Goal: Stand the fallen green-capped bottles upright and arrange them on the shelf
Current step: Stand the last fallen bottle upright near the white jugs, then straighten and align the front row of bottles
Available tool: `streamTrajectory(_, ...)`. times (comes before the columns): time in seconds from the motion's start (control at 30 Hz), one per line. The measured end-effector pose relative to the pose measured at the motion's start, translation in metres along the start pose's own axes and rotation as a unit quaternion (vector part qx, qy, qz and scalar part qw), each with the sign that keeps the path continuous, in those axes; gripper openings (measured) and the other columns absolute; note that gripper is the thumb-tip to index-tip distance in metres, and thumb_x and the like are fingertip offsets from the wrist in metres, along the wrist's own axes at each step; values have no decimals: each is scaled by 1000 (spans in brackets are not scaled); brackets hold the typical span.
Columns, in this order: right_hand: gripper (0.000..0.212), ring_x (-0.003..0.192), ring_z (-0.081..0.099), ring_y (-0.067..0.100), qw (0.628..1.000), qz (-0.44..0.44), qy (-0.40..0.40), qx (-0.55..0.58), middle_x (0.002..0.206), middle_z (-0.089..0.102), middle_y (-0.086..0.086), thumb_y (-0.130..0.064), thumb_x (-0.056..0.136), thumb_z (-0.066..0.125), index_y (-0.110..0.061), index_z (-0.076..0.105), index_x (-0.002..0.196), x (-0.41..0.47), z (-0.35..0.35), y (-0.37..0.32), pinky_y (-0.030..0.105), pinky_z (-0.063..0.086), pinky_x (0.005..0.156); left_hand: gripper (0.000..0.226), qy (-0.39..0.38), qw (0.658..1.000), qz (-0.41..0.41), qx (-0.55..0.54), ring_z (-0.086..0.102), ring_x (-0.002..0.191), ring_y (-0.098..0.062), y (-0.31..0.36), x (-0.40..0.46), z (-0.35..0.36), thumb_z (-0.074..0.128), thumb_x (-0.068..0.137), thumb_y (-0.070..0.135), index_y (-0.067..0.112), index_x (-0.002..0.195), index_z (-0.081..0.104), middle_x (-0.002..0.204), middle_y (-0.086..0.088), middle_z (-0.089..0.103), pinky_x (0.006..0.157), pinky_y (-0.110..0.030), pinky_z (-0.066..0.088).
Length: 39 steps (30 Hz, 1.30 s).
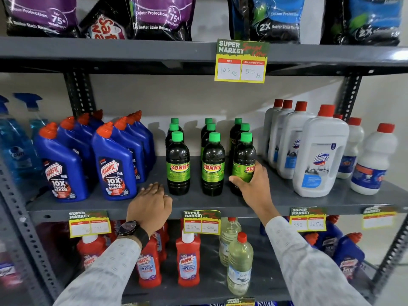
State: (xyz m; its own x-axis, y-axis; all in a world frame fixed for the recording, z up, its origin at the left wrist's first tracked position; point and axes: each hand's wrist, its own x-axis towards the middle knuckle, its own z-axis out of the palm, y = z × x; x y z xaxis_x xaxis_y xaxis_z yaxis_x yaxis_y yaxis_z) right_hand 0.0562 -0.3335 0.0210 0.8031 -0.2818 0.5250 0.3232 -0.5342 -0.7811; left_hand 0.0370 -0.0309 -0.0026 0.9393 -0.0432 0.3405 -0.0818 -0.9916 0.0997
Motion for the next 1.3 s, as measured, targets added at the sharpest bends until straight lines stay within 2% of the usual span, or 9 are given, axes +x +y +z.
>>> streamTrajectory(0.1,69,109,44,8,1000,-7,-11,-4,123,53,4,-34,79,86,-21,51,137,-2,-1,0,34,42,95,76,5,1000,0,3,36,152,-19,1,-1,-1,11,92,40,8,152,45,162,-10,41,127,-36,23)
streamTrajectory(0.27,62,112,60,1,993,19,-52,104,122,66,-12,-10,88,76,-31,51,142,-4,-10,3,34,47,101,76,-1,1000,-1,8,36,152,-19,0,-1,-1,10,92,39,8,152,44,162,-10,41,127,-37,23)
streamTrajectory(0.43,70,113,60,18,999,6,12,47,125,61,1,-24,76,91,-22,53,134,-6,-5,0,37,49,97,75,-2,1000,3,8,36,152,-20,0,-1,-2,10,93,40,8,152,44,163,-10,40,127,-37,23)
streamTrajectory(0.77,65,109,63,17,999,24,41,14,120,66,-3,-30,78,90,-22,56,132,-8,-3,3,41,52,96,75,13,1000,6,-1,34,153,-18,0,-2,-2,10,94,41,10,154,42,164,-8,38,128,-36,22)
streamTrajectory(0.93,70,111,59,16,997,26,69,-5,123,62,-2,-36,74,91,-21,55,132,-9,-1,2,34,48,91,64,20,1000,6,-7,34,153,-18,-1,-2,-1,18,101,37,10,154,42,164,-8,38,128,-36,22)
streamTrajectory(1.1,90,132,47,25,996,21,79,-20,140,52,9,-42,77,88,-13,43,150,-15,-3,-5,39,41,105,68,31,999,11,-25,35,153,-18,1,-5,-5,15,98,39,10,154,42,164,-8,39,127,-36,23)
streamTrajectory(1.2,74,125,50,27,985,-49,162,-37,133,52,9,-32,85,84,-11,47,145,-31,-1,-11,40,43,102,53,65,989,-26,-130,56,135,-22,0,-6,-11,39,102,37,21,153,45,157,-4,49,107,-36,48)
streamTrajectory(1.27,56,106,54,16,976,-109,182,-45,118,54,-1,-28,88,80,-16,54,136,-41,3,-17,27,43,89,50,95,950,-75,-286,68,108,-14,-2,-5,-19,54,99,32,27,148,53,143,-4,63,85,-31,53)
streamTrajectory(1.3,50,97,54,10,976,-127,170,-51,113,53,-6,-31,89,77,-19,56,133,-45,6,-21,22,43,82,49,106,919,-89,-368,67,106,-10,-2,-2,-22,60,96,29,27,145,56,140,-4,66,87,-27,50)
